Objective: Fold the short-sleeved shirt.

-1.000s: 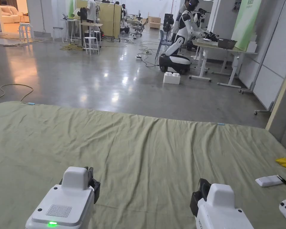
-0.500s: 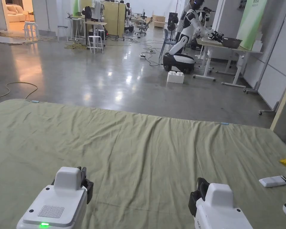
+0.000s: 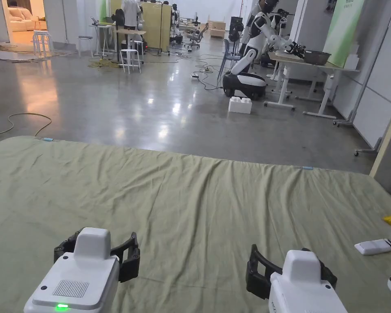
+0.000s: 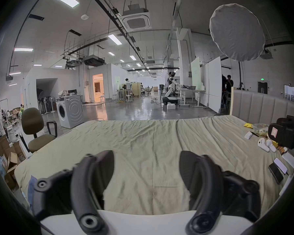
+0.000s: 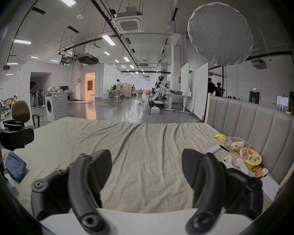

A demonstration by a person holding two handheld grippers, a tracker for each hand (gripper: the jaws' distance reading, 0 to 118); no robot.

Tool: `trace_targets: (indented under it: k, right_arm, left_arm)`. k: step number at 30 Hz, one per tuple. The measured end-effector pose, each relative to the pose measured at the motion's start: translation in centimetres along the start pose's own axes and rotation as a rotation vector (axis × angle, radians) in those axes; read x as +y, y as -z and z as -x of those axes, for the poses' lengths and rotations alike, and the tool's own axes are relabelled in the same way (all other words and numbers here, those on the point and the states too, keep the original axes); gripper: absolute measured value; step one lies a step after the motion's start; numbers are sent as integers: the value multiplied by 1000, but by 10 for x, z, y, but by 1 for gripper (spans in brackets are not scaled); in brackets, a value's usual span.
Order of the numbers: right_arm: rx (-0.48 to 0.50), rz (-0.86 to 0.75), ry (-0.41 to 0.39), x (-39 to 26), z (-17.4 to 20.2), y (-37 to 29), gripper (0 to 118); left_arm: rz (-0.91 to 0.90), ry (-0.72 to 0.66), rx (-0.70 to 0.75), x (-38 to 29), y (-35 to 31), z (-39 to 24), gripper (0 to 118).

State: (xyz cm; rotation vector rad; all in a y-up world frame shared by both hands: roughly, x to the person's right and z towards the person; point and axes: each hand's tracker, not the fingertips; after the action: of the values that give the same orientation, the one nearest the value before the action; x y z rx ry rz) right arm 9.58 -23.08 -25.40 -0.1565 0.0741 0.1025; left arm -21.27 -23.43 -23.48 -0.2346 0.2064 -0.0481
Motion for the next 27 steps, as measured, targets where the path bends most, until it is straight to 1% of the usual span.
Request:
trace_targets:
  k: [2, 6, 8, 11, 13, 14, 15, 17, 19, 21, 22, 23, 24, 25, 27]
  right_arm:
    - [-8, -15, -2, 0, -1, -1, 98]
    - [-7, -16, 24, 1, -5, 1, 109]
    - [-7, -20, 36, 2, -6, 2, 110]
    - [5, -8, 91, 3, -9, 8, 118]
    - [18, 16, 153, 2, -12, 12, 118]
    - [17, 36, 172, 0, -13, 14, 118]
    - [7, 12, 141, 2, -13, 15, 118]
    - [-60, 14, 84, 2, -9, 16, 118]
    - [-79, 0, 40, 4, -6, 19, 118]
    - [-59, 8, 70, 4, -8, 21, 118]
    - [-40, 13, 98, 4, -10, 24, 118]
    - [-33, 36, 143, 3, -11, 25, 118]
    - [-40, 30, 132, 5, -11, 25, 118]
    - [-44, 44, 148, 5, -10, 25, 118]
    - [-49, 40, 131, 8, -8, 26, 118]
  left_arm:
    - [-14, -2, 10, 0, -1, 0, 83]
    - [-10, -17, 27, 1, 1, 4, 85]
    - [-12, -33, 31, 1, 4, 7, 86]
    - [-7, -56, 22, 2, 7, 13, 93]
    - [-7, -68, -3, 3, 9, 17, 94]
    - [-7, -72, -12, 3, 10, 19, 94]
    - [-5, -77, -16, 3, 11, 20, 94]
    - [0, -91, -18, 4, 13, 22, 94]
    - [2, -90, 12, 4, 15, 21, 94]
    - [4, -73, 37, 4, 17, 20, 94]
    - [2, -67, 38, 4, 17, 21, 94]
    - [0, -66, 38, 3, 17, 21, 94]
    - [-3, -67, 37, 3, 18, 22, 94]
    - [-5, -71, 33, 3, 18, 22, 95]
    - [-11, -84, 29, 3, 18, 24, 97]
